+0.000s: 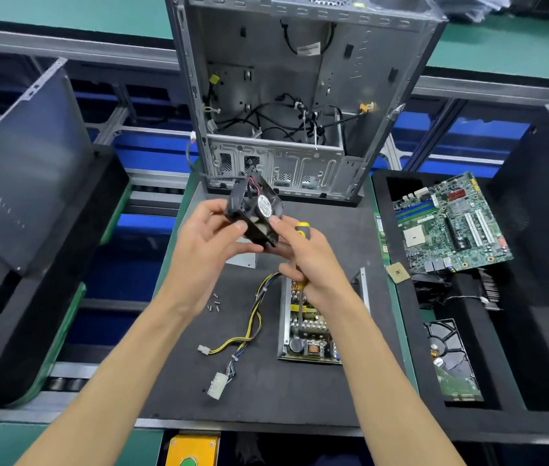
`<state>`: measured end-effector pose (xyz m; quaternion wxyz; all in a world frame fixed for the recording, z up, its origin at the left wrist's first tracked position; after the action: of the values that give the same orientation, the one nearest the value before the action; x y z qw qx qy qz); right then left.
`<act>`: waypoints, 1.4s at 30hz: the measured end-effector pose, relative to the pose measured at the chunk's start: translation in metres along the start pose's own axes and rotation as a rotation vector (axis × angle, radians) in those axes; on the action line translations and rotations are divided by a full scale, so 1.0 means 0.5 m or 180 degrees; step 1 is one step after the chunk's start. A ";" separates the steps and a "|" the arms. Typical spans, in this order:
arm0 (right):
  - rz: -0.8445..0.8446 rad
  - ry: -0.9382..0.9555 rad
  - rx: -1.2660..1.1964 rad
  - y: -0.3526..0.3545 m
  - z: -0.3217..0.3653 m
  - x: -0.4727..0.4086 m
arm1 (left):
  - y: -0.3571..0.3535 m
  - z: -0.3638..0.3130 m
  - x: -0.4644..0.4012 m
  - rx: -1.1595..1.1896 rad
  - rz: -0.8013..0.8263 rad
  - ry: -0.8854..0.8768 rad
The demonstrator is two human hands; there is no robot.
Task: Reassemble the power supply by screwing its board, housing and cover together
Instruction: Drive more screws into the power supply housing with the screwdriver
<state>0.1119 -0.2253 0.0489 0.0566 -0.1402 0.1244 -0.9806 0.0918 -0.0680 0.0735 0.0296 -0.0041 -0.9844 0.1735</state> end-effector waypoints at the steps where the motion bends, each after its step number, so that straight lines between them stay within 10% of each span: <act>1: -0.0060 0.0027 -0.0111 0.008 0.004 0.004 | -0.009 0.004 0.006 0.0032 0.0092 0.0071; 20: -0.0585 0.0001 -0.0247 0.117 -0.027 0.135 | -0.111 0.068 0.015 -0.0312 0.0319 0.0453; 30: -0.0458 -0.1139 -0.1742 0.142 -0.053 0.150 | -0.114 0.048 0.010 -0.2392 0.0276 -0.0577; 42: -0.0699 -0.0459 0.0046 0.206 -0.033 0.149 | -0.158 0.060 0.032 -0.2945 0.1055 -0.0636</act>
<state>0.0438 -0.3313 0.0262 -0.0413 -0.2226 0.0968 -0.9692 0.0743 -0.1523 0.0732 -0.0977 -0.1566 -0.9423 -0.2793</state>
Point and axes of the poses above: each hand's wrist, its own x-axis away from the middle knuckle, its own y-axis out of the back of the hand, z = x × y, the point moved 3 cm from there along -x, towards the middle knuckle, and after that the axes turned 5 degrees about y, right-handed, at the moved point
